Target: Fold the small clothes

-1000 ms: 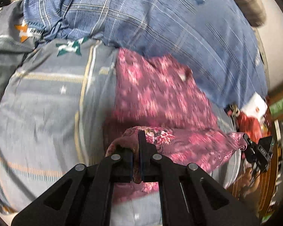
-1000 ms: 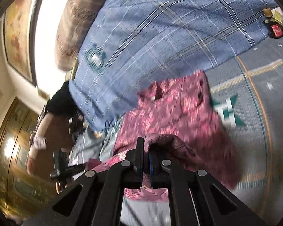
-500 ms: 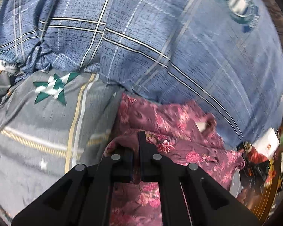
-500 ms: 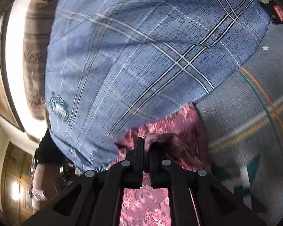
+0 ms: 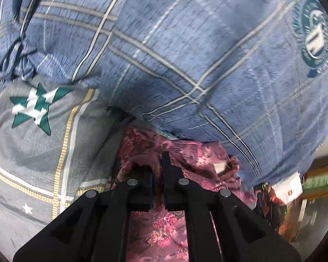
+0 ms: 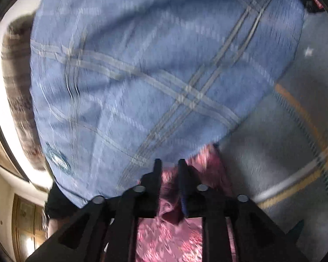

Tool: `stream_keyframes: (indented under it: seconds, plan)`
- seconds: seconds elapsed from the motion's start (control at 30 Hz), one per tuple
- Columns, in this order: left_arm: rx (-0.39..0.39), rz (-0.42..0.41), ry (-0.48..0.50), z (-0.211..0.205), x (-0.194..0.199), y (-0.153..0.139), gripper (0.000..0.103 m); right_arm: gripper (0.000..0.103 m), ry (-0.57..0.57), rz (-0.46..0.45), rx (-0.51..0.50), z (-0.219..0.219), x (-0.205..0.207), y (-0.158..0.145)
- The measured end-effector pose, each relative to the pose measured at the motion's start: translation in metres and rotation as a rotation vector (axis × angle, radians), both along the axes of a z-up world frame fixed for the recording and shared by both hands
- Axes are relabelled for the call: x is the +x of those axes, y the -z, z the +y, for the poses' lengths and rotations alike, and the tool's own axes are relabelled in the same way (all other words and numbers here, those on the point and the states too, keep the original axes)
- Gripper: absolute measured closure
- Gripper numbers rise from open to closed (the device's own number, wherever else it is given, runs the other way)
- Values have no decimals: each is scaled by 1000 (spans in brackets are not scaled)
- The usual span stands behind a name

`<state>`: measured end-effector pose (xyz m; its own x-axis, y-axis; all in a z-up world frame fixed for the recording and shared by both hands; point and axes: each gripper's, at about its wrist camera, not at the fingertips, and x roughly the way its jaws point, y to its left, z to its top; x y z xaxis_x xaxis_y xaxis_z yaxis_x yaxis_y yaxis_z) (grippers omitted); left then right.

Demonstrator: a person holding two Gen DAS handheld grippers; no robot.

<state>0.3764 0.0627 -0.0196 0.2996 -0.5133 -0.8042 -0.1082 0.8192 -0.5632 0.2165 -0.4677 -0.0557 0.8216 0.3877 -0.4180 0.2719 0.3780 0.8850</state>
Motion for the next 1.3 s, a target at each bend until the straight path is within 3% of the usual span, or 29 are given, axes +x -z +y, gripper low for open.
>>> stream_keyframes:
  seconds: [0.07,0.1,0.13,0.2,0.37,0.47,0.6,0.73,0.77,0.83,0.9,0.93,0.97,1.03,1.1,1.23,1.3]
  plan:
    - [-3,-38,-11,8,-3,-7,89,67,19,-2,-32,-7,-4,-6]
    - [1,-66,-39,16,-3,-12,74,66,4,8,-59,-6,-4,-8]
    - [18,-99,-81,26,-5,-15,51,66,-31,26,-102,-4,-4,-9]
    - [47,-123,-123,37,-9,-16,41,65,-88,58,-167,4,-2,-11]
    - [59,-69,9,35,-31,6,41,60,-192,119,-277,27,5,-7]
    - [173,-77,120,13,-42,17,40,55,-182,16,-187,32,-13,-6]
    - [267,-41,101,-4,-38,32,40,55,-272,127,-208,50,17,7]
    - [207,-22,68,9,-37,36,38,49,-70,128,-322,29,10,-4]
    - [173,4,65,14,-35,41,36,43,-79,150,-337,27,12,-2]
    - [98,69,81,12,-32,54,34,43,-139,232,-336,28,20,13]
    - [131,36,97,1,-37,54,38,52,-172,232,-308,34,24,22]
    - [171,-8,121,-9,-41,47,47,88,-194,198,-303,41,25,22]
    - [218,-41,145,-17,-44,44,51,96,-225,149,-347,50,25,15]
    - [355,-86,181,-34,-49,43,55,97,-249,70,-456,60,22,-5]
    - [436,-92,193,-42,-51,48,55,97,-199,52,-488,54,18,-13]
    - [487,-143,154,-42,-65,24,61,93,-259,322,-472,41,27,26]
    - [516,-218,162,-44,-89,1,61,87,-215,247,-487,42,10,8]
